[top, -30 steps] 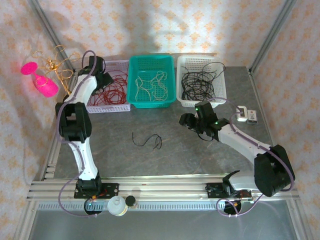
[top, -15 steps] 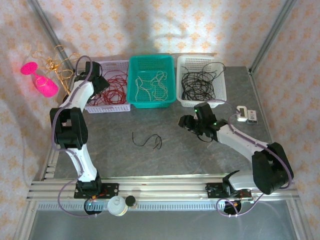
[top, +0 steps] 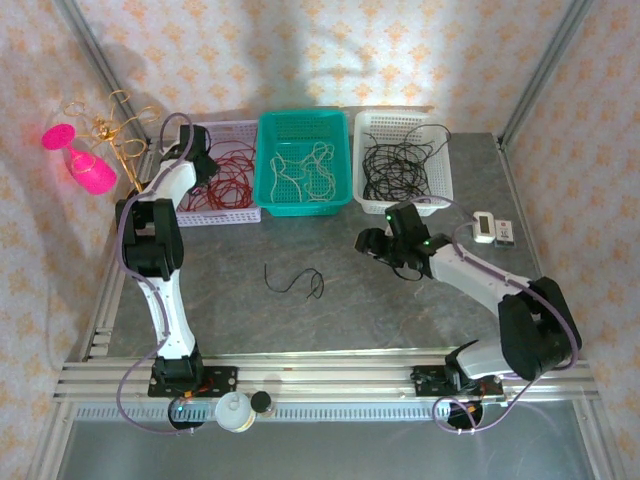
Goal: Untangle the cables
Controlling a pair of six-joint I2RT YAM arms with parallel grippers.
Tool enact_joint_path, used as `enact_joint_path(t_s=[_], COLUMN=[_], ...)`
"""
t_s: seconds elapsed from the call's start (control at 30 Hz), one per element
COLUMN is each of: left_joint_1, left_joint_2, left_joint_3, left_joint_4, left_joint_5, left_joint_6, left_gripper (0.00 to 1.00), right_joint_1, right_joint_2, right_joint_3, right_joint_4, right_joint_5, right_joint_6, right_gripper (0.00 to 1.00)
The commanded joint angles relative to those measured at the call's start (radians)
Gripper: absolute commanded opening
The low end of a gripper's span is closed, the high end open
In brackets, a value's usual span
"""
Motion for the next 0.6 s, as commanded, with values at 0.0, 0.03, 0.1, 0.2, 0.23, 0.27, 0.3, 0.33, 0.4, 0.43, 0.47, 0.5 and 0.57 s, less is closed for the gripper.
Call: enact_joint_path(t_s=[0.0,0.03,0.1,0.2,0.23,0.27,0.3,0.33,0.4,0.43,0.47,0.5,0.57], left_joint_1=[-0.003,-0.008,-0.025,-0.049,-0.054,-0.058,-0.063,-0.066,-0.080,-0.089,-0.100,-0.107,-0.116], left_joint_2=[0.042,0.050,0.059,0.075,0.088,0.102,0.120,0.135,0.156,0.164,0.171,0.176,0.169], left_joint_3=[0.050,0.062,0.078,0.102,0.110,0.123,0.141,0.152,0.162,0.171,0.182,0.189,0.179], left_joint_4=[0.070,0.071,0.080,0.101,0.109,0.105,0.089,0.077,0.076,0.066,0.054,0.043,0.045], left_joint_5=[-0.041,-0.034,-0.033,0.006,0.037,0.053,0.063,0.072,0.099,0.099,0.093,0.091,0.094], left_joint_6=[-0.007,-0.008,0.004,0.026,0.030,0.031,0.031,0.035,0.051,0.063,0.072,0.076,0.077], left_gripper=[0.48,0.43,0.36,0.33,0.33,0.33,0.33,0.33,0.31,0.31,0.31,0.31,0.31], right_joint_1=[-0.006,-0.006,-0.006,-0.005,-0.006,-0.006,-0.006,-0.006,-0.006,-0.005,-0.006,-0.006,-0.006], right_joint_2=[0.010,0.013,0.018,0.031,0.034,0.039,0.043,0.047,0.050,0.050,0.051,0.051,0.053], right_joint_3=[0.047,0.052,0.061,0.075,0.079,0.083,0.087,0.090,0.093,0.090,0.090,0.087,0.085], right_joint_4=[-0.032,-0.036,-0.044,-0.048,-0.049,-0.047,-0.048,-0.049,-0.052,-0.051,-0.051,-0.051,-0.054], right_joint_5=[0.012,0.015,0.021,0.024,0.023,0.022,0.020,0.020,0.019,0.019,0.019,0.018,0.018], right_joint_6=[-0.025,-0.027,-0.028,-0.031,-0.031,-0.032,-0.031,-0.033,-0.033,-0.033,-0.034,-0.035,-0.039], right_gripper=[0.58,0.58,0.58,0.58,0.58,0.58,0.58,0.58,0.58,0.58,0.58,0.58,0.58])
